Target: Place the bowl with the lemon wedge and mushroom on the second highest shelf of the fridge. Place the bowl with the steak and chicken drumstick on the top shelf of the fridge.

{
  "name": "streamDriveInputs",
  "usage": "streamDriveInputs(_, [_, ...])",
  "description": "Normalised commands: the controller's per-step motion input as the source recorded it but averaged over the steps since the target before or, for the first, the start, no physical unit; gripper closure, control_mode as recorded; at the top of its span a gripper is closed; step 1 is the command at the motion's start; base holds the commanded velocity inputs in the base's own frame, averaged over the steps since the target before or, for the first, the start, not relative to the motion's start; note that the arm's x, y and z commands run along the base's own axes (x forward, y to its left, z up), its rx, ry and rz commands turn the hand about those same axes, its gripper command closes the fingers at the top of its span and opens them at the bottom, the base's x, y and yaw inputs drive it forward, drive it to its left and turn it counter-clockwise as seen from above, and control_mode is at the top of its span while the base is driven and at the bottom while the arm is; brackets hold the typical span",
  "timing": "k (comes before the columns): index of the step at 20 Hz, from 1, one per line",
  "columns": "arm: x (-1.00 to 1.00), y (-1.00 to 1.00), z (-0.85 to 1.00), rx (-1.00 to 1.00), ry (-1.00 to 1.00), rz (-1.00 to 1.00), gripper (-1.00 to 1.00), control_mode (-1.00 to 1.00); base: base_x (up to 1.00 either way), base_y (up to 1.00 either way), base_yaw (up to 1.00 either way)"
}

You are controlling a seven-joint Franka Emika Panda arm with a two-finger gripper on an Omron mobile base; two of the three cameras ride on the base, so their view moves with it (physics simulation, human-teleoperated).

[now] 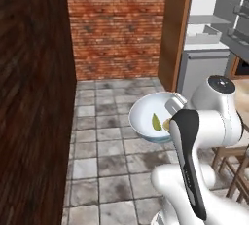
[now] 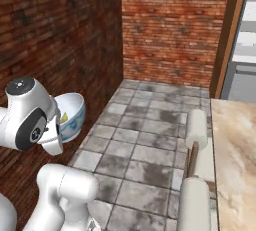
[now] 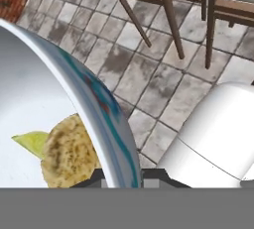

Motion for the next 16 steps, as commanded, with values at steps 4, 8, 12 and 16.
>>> streamDriveInputs(4, [0.0, 0.0, 0.0, 0.0, 0.0, 0.0, 1.0, 1.0, 1.0, 0.0, -0.37])
streamDriveInputs(8, [0.0, 0.0, 0.0, 0.0, 0.0, 0.0, 1.0, 1.0, 1.0, -0.01, -0.33])
streamDriveInputs(12, [0.0, 0.0, 0.0, 0.0, 0.0, 0.0, 1.0, 1.0, 1.0, -0.01, -0.32])
streamDriveInputs(16, [0.0, 0.0, 0.0, 0.0, 0.0, 0.0, 1.0, 1.0, 1.0, -0.02, -0.32])
